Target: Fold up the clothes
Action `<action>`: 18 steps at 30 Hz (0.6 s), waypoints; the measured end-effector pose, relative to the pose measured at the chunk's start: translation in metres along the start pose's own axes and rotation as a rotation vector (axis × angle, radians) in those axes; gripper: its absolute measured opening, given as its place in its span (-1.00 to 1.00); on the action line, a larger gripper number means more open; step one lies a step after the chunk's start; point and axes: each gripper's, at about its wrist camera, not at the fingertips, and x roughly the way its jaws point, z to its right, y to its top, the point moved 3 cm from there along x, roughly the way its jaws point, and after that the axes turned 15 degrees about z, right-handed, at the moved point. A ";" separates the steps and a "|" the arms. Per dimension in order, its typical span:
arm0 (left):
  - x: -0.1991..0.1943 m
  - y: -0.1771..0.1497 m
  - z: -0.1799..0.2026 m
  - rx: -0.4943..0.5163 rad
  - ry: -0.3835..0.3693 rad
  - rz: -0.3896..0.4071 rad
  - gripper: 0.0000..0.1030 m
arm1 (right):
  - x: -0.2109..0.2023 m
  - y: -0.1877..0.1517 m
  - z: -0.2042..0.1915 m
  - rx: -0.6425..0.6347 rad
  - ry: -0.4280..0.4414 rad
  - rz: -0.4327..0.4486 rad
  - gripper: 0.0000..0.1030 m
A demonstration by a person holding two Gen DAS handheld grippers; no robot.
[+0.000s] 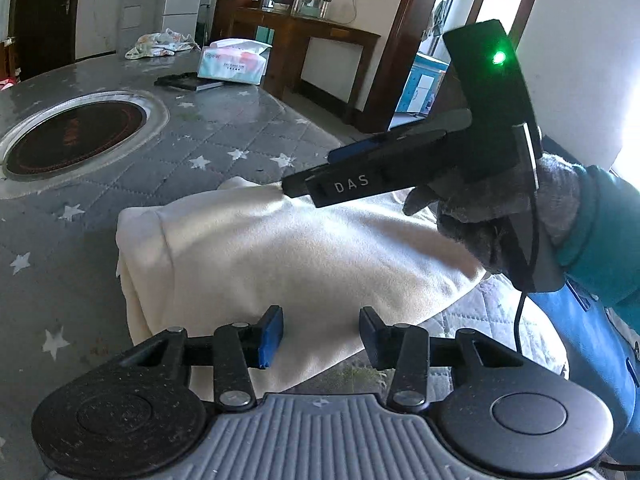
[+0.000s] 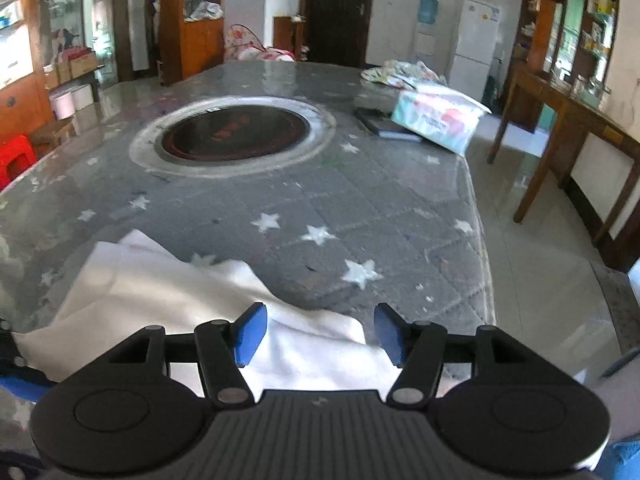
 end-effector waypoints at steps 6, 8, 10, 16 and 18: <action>0.002 0.000 -0.001 -0.002 -0.003 0.001 -0.12 | 0.016 0.004 -0.014 -0.030 0.025 -0.020 0.20; 0.001 -0.001 -0.002 -0.007 -0.004 0.001 -0.12 | 0.019 0.005 -0.012 -0.018 0.022 -0.021 0.25; 0.001 -0.001 -0.002 -0.007 -0.006 0.002 -0.10 | 0.022 0.005 -0.011 -0.006 0.019 -0.022 0.26; -0.008 0.006 -0.008 -0.039 0.008 0.031 -0.07 | 0.002 0.005 -0.008 -0.015 0.010 0.000 0.28; -0.011 0.010 -0.013 -0.051 0.028 0.046 -0.06 | -0.008 0.003 -0.007 -0.019 0.009 0.008 0.29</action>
